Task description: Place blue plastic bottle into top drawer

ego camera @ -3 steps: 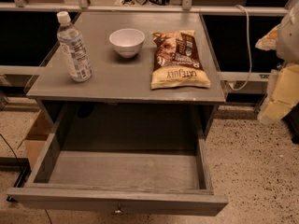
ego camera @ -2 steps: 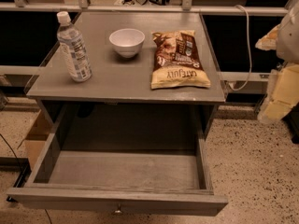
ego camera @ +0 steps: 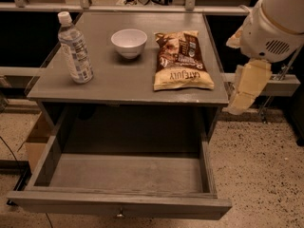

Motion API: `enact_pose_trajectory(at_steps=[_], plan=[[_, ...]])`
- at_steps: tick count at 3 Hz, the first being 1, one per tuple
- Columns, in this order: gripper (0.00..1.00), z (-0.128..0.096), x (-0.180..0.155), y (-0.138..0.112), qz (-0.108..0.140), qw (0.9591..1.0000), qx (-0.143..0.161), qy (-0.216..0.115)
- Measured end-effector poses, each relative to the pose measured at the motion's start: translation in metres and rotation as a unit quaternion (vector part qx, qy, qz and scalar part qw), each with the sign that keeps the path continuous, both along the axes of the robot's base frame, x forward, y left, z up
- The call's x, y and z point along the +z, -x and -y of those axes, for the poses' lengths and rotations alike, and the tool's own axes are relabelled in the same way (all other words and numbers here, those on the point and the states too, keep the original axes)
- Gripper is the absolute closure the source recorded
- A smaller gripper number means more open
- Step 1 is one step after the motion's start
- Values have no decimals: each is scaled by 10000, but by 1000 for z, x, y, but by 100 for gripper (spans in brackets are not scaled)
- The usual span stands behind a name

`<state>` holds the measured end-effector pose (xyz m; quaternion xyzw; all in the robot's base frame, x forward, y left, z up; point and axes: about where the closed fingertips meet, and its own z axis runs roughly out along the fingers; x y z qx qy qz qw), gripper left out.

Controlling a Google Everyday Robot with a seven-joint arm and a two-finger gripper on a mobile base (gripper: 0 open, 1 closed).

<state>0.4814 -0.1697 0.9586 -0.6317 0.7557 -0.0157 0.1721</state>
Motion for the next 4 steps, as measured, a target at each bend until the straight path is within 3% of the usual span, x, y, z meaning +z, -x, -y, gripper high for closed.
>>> enact_pose_trajectory(at_steps=[1,2,4], plan=[[0,0,0,0,0,10000,0,-1],[0,-12,-3,-15,-70,9988,114,-461],[0,-73,-20,-63,-350,9885,655,-1315]])
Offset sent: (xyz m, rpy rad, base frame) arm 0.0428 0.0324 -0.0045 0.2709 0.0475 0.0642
